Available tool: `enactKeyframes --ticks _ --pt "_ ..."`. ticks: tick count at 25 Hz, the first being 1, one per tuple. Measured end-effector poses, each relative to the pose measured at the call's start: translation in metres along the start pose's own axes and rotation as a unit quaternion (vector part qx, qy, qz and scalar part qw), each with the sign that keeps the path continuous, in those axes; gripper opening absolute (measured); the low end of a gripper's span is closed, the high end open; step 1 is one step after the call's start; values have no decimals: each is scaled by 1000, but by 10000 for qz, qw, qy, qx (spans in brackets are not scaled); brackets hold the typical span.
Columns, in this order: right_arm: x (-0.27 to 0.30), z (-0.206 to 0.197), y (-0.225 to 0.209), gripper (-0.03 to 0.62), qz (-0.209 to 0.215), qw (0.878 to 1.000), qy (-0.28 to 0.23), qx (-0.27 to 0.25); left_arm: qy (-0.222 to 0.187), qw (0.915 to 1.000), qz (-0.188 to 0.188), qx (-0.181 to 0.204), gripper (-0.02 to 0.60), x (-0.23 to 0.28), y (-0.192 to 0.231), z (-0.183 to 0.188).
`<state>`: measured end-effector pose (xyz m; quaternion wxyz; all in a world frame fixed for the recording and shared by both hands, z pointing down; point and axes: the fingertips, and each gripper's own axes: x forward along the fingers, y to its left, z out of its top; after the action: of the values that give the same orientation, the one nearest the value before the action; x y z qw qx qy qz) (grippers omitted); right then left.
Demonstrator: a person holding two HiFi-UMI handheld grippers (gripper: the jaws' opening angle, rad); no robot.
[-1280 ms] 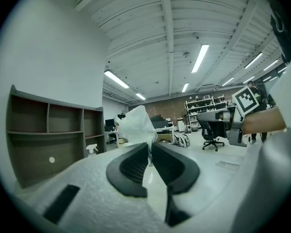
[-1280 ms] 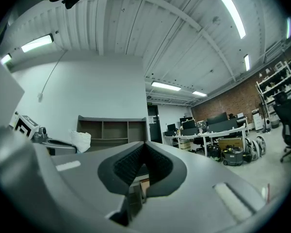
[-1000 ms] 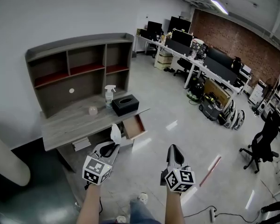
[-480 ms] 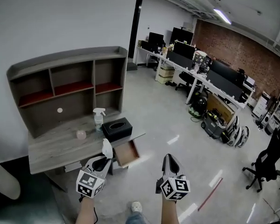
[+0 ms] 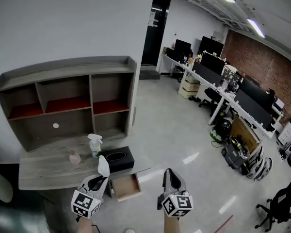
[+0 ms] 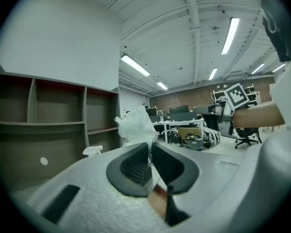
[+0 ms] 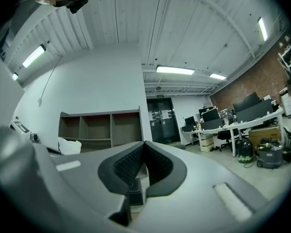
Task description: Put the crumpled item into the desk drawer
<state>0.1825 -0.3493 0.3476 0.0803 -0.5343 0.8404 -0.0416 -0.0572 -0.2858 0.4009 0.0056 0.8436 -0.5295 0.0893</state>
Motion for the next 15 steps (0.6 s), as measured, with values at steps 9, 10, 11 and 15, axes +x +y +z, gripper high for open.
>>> enactKeyframes --ticks 9,10,11,15 --pt "73 -18 0 11 656 9976 213 -30 143 9997 142 -125 31 52 23 -12" --pt "77 -23 4 11 759 9968 266 -10 184 9996 138 -144 31 56 24 -15" --pt "83 -29 7 11 852 9959 307 13 217 9996 122 -156 31 61 27 -18" --pt "91 -64 15 11 1031 9933 486 186 397 9989 -52 -232 31 79 17 -44"
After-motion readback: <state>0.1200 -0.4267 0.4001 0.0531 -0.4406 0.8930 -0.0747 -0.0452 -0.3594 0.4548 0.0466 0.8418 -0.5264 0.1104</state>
